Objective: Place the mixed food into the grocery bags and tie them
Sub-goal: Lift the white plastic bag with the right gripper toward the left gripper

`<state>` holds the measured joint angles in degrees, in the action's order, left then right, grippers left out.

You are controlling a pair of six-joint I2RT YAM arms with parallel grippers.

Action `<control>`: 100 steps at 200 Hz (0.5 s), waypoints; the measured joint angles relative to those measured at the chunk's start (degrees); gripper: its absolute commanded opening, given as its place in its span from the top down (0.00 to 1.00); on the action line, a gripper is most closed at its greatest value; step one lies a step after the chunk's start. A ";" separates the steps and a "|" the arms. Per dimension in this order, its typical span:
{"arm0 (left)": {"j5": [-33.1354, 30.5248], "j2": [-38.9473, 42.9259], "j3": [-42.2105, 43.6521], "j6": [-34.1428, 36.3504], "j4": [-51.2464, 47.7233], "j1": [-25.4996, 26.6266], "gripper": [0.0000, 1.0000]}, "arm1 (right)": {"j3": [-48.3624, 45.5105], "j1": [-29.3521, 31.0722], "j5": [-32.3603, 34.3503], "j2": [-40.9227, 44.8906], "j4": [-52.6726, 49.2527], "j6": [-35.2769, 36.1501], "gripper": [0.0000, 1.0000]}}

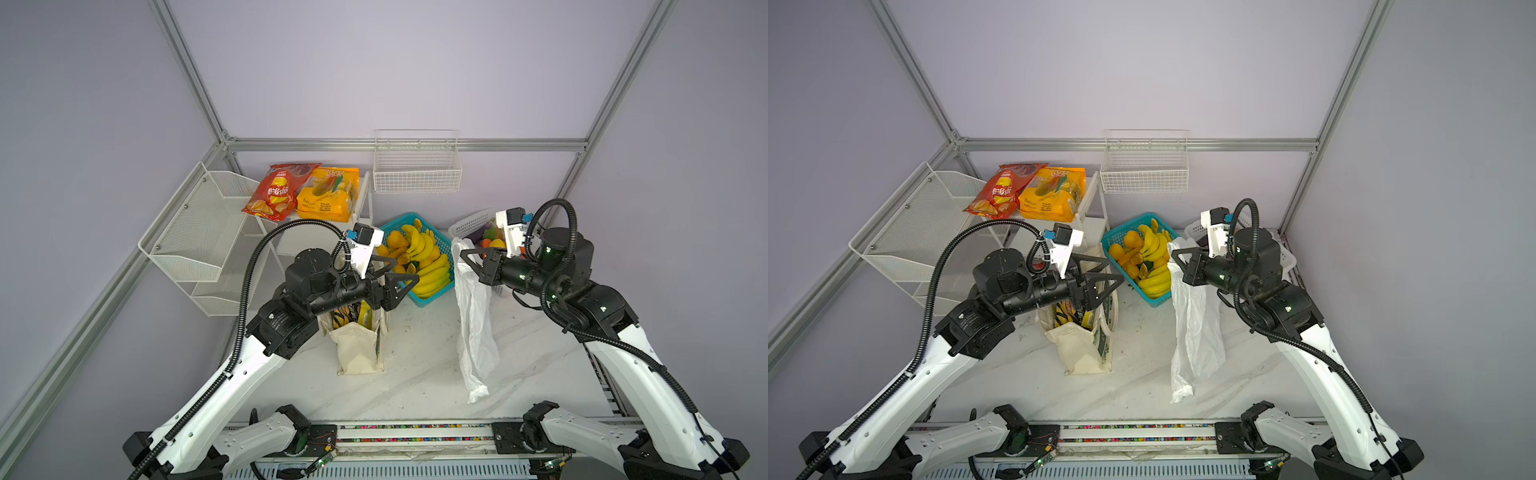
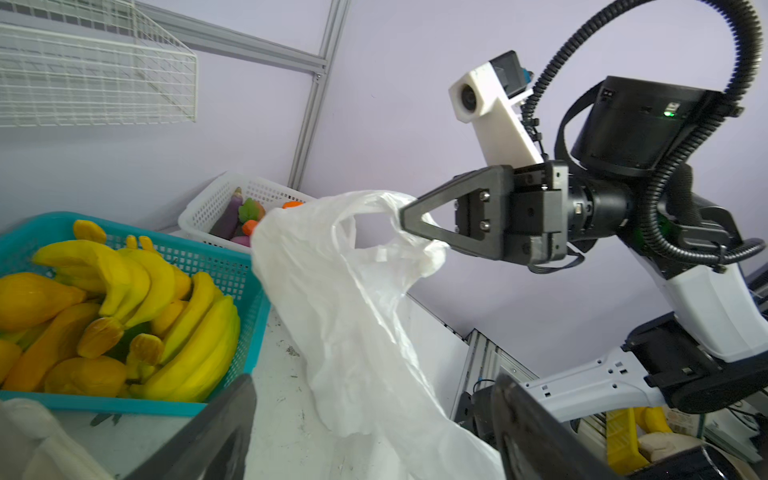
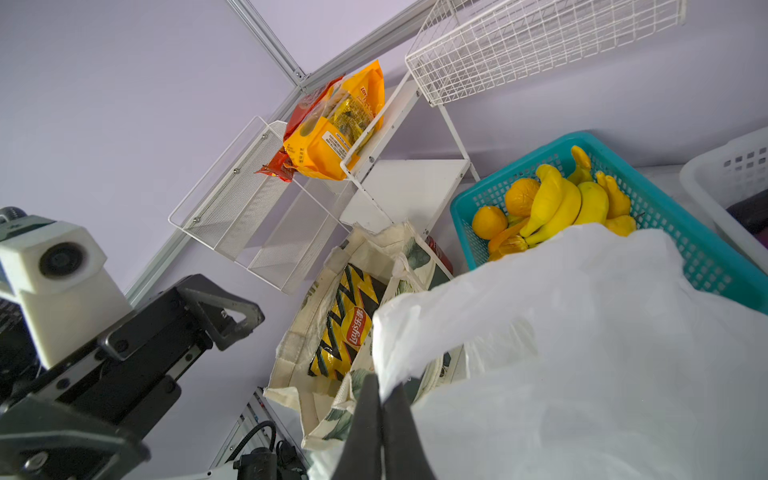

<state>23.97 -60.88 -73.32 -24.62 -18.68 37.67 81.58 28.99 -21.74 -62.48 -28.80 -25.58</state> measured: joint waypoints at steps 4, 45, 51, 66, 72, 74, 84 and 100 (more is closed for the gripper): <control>0.09 -0.22 0.28 -0.61 0.39 0.35 0.12 | -0.52 0.00 -0.07 -0.02 0.61 -0.28 1.00; -2.84 -5.09 1.25 -5.86 1.66 6.43 0.13 | -6.25 0.00 -0.79 0.22 7.65 -2.93 1.00; -3.82 -5.79 1.25 -6.16 1.42 7.34 0.13 | -6.69 0.00 -0.85 0.22 8.24 -3.19 1.00; -6.71 -7.45 1.22 -6.32 0.42 8.70 0.15 | -7.23 0.00 -1.09 0.22 9.62 -3.63 1.00; -8.13 -7.96 1.25 -6.25 -0.09 8.83 0.16 | -7.26 0.00 -1.11 0.22 9.99 -3.72 1.00; -8.46 -8.07 1.25 -6.25 -0.20 8.83 0.16 | -7.26 0.00 -1.14 0.22 10.21 -3.74 1.00; -11.06 -8.63 1.22 -5.79 -0.87 8.85 0.18 | -7.26 0.00 -1.16 0.24 10.75 -3.76 1.00; -15.04 -9.11 1.22 -4.07 -2.34 8.81 0.20 | -7.26 0.00 -1.16 0.28 11.45 -3.74 1.00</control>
<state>8.93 -70.00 -72.10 -28.69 -21.02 46.48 74.32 28.99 -22.90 -62.19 -17.34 -29.32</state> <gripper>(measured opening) 0.807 0.044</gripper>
